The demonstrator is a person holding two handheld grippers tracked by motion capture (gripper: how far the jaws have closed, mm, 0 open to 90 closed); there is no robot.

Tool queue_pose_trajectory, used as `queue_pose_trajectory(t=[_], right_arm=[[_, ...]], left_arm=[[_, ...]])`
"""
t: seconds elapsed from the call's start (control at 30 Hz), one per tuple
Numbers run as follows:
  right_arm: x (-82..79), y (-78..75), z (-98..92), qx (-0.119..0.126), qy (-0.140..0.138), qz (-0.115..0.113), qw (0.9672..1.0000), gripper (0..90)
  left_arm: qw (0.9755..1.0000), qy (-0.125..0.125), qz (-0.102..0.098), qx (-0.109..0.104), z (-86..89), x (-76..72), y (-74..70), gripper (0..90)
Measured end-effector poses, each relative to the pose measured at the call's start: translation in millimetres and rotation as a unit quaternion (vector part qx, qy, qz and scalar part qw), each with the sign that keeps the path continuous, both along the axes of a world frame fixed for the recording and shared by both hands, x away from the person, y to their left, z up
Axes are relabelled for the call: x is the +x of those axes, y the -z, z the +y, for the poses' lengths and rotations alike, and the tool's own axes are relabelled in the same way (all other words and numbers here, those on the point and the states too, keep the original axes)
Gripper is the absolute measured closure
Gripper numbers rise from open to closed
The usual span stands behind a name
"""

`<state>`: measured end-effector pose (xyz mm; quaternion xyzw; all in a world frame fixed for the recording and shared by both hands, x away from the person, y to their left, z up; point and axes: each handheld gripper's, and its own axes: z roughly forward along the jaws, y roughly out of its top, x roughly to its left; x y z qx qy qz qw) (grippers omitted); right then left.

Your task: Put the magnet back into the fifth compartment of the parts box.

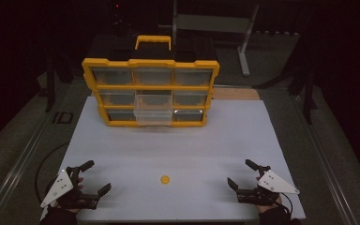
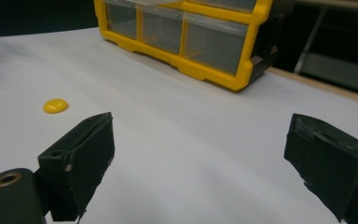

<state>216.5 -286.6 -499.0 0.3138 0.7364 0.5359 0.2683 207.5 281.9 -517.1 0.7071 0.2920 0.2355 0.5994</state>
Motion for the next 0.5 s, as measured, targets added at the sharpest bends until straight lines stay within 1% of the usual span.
queue_pose_trajectory(t=[0.1, 0.37, 0.5], right_arm=[[2.5, 0.2, -0.6, 0.014, -0.005, 0.018, 0.9997, 8.2], [3.5, 2.3, -2.5, 0.011, -0.002, 0.015, 0.9998, 8.3], [4.3, 2.1, -1.2, 0.009, 0.0, 0.019, 0.9998, 8.3]], left_arm=[[1.0, -0.001, 0.0, 0.0, -0.1, -0.6, -0.2, 0.2], [1.0, -0.003, 0.0, 0.004, -1.3, -0.3, -0.2, 0.2], [0.9999, -0.006, -0.001, 0.008, -1.0, -0.9, 0.4, 0.2]])
